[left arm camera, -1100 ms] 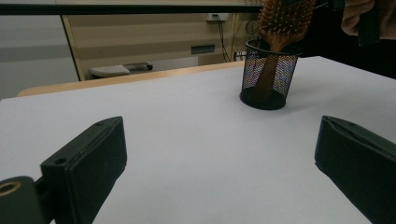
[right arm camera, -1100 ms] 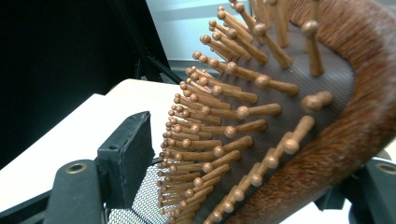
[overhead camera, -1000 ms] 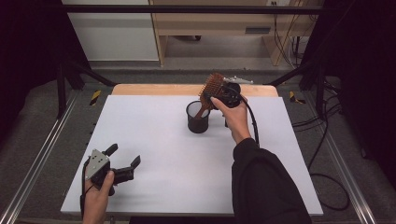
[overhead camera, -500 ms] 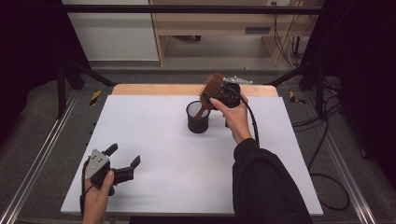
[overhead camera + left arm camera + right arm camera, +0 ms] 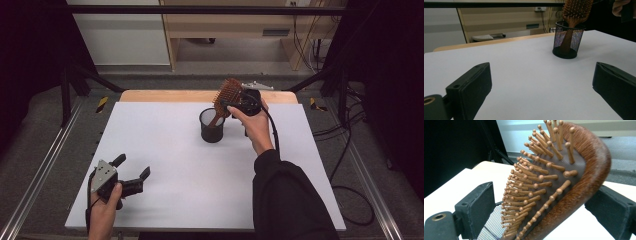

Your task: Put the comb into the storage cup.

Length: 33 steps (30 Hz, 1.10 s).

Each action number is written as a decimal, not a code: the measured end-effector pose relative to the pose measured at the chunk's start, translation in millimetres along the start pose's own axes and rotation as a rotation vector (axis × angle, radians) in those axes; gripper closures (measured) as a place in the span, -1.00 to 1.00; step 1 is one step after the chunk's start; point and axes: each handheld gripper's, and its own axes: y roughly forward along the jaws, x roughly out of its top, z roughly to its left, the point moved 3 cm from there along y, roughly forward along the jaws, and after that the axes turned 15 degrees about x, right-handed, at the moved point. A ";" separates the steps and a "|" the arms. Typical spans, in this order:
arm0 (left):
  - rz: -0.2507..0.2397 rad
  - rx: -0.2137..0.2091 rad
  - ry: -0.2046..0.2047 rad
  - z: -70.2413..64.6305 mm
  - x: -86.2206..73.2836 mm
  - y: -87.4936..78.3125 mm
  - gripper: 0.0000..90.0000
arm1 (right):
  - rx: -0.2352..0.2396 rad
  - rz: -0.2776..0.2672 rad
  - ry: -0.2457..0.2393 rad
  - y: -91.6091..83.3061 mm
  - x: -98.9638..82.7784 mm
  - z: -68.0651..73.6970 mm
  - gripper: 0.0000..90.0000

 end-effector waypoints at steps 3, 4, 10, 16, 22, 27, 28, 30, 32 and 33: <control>0.000 0.000 0.000 0.1 0.0 0.0 -0.95 | -0.004 -0.001 -0.009 -3.4 1.1 0.6 -0.79; 0.000 0.000 0.000 0.1 0.0 0.0 -0.95 | -0.006 -0.002 -0.012 -4.5 1.5 0.8 -0.80; 0.001 0.000 0.000 0.1 0.0 0.0 -0.95 | -0.020 -0.006 -0.027 -11.7 3.8 1.1 -0.80; 0.000 0.002 -0.004 0.3 0.1 0.1 -0.95 | -0.028 -0.002 -0.048 -16.6 4.6 2.7 -0.80; 0.002 0.002 -0.001 0.6 0.0 0.1 -0.95 | -0.044 0.007 -0.074 -22.7 4.3 5.9 -0.80; 0.001 0.002 -0.002 0.5 0.2 -0.2 -0.95 | -0.043 -0.003 -0.075 -26.7 6.4 7.1 -0.80; 0.001 0.002 -0.002 0.7 0.2 -0.2 -0.95 | -0.044 -0.004 -0.077 -27.3 6.8 7.3 -0.80; 0.001 0.003 -0.001 0.9 0.2 -0.1 -0.95 | -0.045 -0.006 -0.080 -28.8 7.6 7.7 -0.80; 0.001 0.002 -0.002 0.7 0.2 -0.2 -0.95 | -0.053 -0.010 -0.082 -30.8 8.4 7.8 -0.80; 0.000 0.002 -0.003 0.6 0.3 -0.3 -0.95 | -0.059 -0.009 -0.086 -32.0 8.8 8.0 -0.81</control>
